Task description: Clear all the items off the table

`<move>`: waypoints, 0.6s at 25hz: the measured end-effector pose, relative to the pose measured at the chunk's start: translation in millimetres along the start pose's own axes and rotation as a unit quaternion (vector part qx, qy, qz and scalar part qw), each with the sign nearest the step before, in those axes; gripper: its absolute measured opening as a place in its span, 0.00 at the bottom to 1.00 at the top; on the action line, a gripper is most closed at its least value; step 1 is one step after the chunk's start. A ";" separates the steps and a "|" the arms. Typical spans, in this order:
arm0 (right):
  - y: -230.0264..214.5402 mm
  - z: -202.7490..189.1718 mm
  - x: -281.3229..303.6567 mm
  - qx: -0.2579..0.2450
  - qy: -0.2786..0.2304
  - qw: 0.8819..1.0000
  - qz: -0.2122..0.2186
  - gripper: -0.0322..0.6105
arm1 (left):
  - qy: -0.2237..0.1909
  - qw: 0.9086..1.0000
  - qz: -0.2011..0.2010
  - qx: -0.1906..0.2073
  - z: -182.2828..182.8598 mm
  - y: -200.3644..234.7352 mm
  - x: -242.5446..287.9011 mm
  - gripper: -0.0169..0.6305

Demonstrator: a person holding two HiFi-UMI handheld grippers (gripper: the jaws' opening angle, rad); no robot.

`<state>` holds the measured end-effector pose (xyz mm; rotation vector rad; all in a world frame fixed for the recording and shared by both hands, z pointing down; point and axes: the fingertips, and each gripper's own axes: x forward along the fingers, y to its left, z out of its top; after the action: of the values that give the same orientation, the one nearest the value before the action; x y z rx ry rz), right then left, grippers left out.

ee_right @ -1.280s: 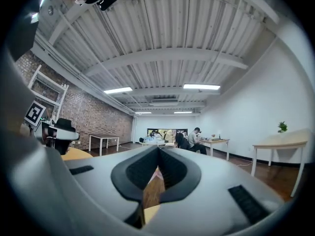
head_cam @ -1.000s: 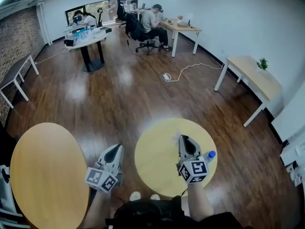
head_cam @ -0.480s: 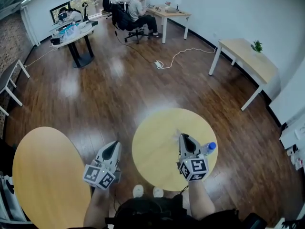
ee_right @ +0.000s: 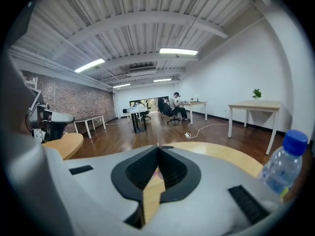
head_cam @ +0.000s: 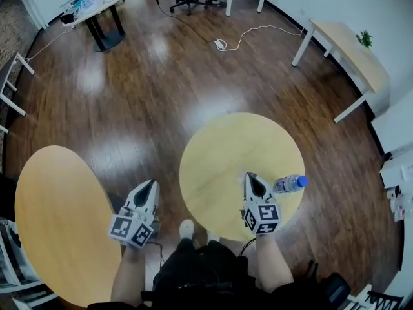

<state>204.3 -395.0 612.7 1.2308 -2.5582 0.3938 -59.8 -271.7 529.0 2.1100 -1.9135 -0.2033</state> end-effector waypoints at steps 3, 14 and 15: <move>-0.7 -30.9 11.8 -0.004 0.035 0.999 0.001 0.05 | 0.031 0.999 0.002 -0.009 -24.9 4.8 1.9 0.01; 7.3 -138.7 37.7 -0.005 0.179 0.984 0.009 0.13 | 0.095 0.995 0.023 -0.032 -74.5 36.5 -10.5 0.01; 5.8 -139.2 37.0 -0.005 0.181 0.983 0.007 0.15 | 0.097 0.994 0.026 -0.032 -75.4 38.4 -11.9 0.01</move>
<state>195.2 -368.3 754.0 1.0291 -2.2563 0.5518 -75.6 -254.3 611.2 1.9594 -1.8205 -0.0460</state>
